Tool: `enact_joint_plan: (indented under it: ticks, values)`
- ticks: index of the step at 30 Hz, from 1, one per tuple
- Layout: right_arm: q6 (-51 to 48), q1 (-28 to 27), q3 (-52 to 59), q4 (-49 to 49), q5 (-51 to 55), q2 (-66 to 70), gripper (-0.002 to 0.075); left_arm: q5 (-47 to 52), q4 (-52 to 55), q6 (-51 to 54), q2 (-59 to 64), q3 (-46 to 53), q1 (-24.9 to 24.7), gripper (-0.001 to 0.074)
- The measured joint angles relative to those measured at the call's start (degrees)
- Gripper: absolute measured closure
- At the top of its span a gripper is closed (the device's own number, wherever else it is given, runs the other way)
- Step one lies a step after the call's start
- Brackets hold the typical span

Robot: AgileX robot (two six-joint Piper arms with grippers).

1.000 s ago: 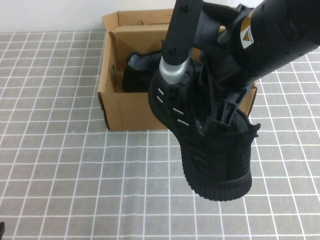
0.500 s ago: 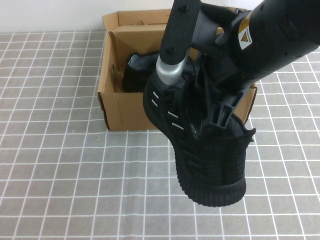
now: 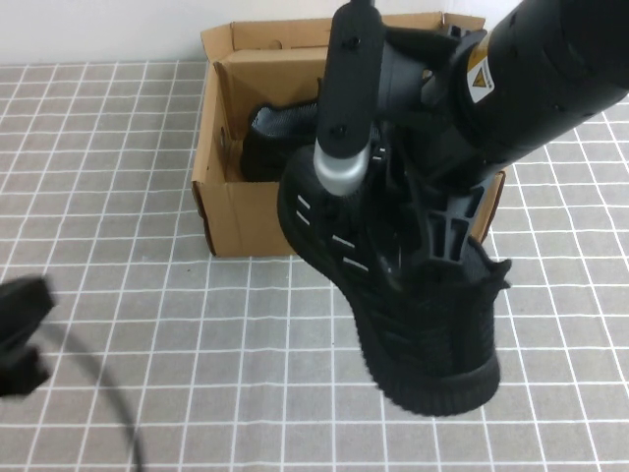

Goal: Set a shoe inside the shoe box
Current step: Hand over the shoe

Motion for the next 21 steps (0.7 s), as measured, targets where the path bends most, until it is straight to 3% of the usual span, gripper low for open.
enact_joint_plan:
  ticks: [6, 11, 21]
  values:
    - [-2.70, -0.77, 0.00, -0.76, -2.31, 0.00, 0.0731, 10.01, -14.47, 17.93, 16.01, -10.89, 0.00, 0.0736]
    - [-2.58, -5.47, 0.00, -0.47, -3.82, 0.50, 0.0731, 15.39, -24.10, 30.27, 25.62, -16.82, 0.00, 0.0736]
    - [-7.31, -17.60, -5.19, 8.52, -4.43, 5.43, 0.0731, 25.25, -27.46, 38.79, 37.73, -28.66, 0.00, 0.0736]
